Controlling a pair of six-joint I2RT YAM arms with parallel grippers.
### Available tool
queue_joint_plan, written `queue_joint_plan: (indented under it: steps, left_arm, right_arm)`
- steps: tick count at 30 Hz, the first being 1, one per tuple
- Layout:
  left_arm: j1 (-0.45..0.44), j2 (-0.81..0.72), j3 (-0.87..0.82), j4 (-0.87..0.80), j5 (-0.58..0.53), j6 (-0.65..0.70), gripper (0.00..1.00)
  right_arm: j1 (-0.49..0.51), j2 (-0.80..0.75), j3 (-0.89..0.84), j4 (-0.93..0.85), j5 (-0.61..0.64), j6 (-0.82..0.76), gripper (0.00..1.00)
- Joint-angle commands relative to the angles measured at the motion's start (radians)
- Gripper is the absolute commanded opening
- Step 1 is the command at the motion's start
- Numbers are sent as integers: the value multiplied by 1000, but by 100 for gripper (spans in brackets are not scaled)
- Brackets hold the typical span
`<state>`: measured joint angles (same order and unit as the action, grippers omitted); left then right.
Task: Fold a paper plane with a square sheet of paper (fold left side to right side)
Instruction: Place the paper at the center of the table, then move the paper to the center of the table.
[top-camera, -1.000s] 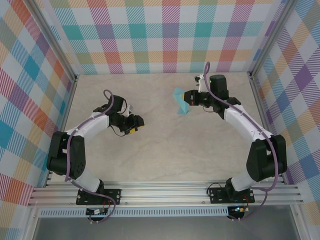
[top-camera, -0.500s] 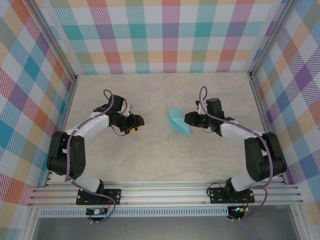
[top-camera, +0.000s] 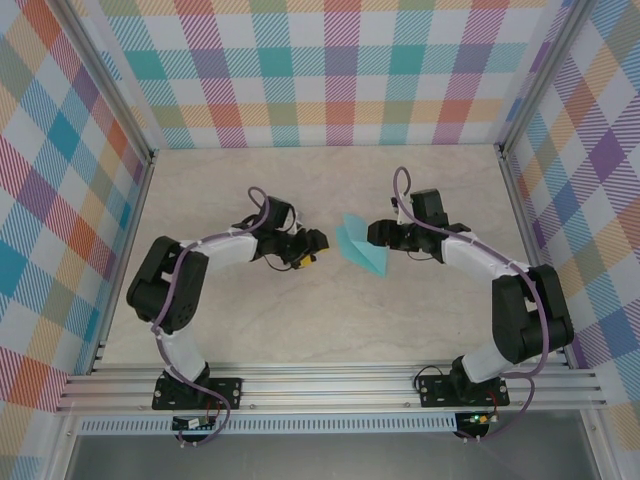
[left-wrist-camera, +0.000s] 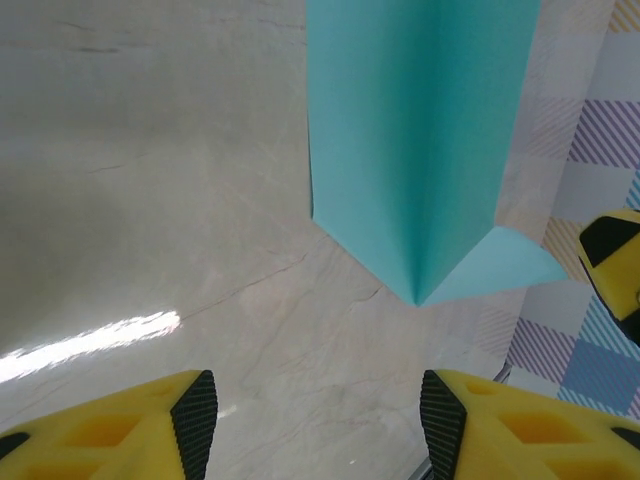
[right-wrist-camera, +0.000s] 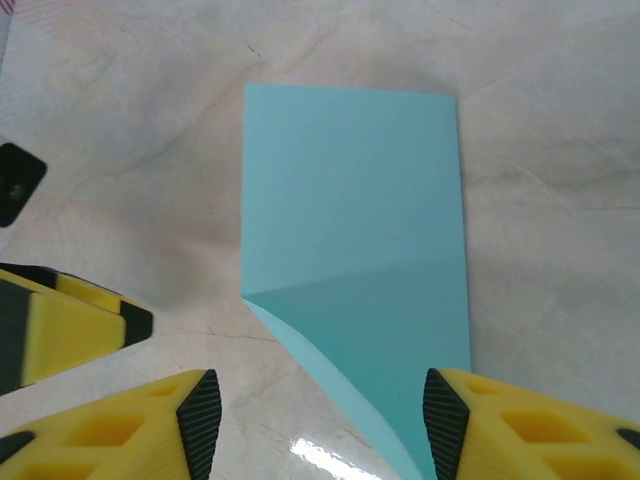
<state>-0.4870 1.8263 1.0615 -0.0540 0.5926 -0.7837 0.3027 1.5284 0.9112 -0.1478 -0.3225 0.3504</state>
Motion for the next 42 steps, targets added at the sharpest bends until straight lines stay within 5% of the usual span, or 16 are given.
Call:
queue_joint_plan:
  steps: [1,12,26,33,42]
  left_arm:
    - [-42,64,80,130,-3,-93,59]
    - [-99,242,235,163,-20,-120,60]
    - [-85,259,301,-9,-98,5,17]
    - [-64,219,298,-81,-110,70,5]
    - [-21,145,279,-207,-82,168,2]
  right_arm:
    - [3,-26,24,-94,65,-24,61]
    - [0,-95,12,-156,119,-33,66]
    - [-1,-108,-11,-172,99,-39,66]
    - [-1,-87,-4,-171,61,-41,66]
    - [-1,-68,5,-155,-20,-55,66]
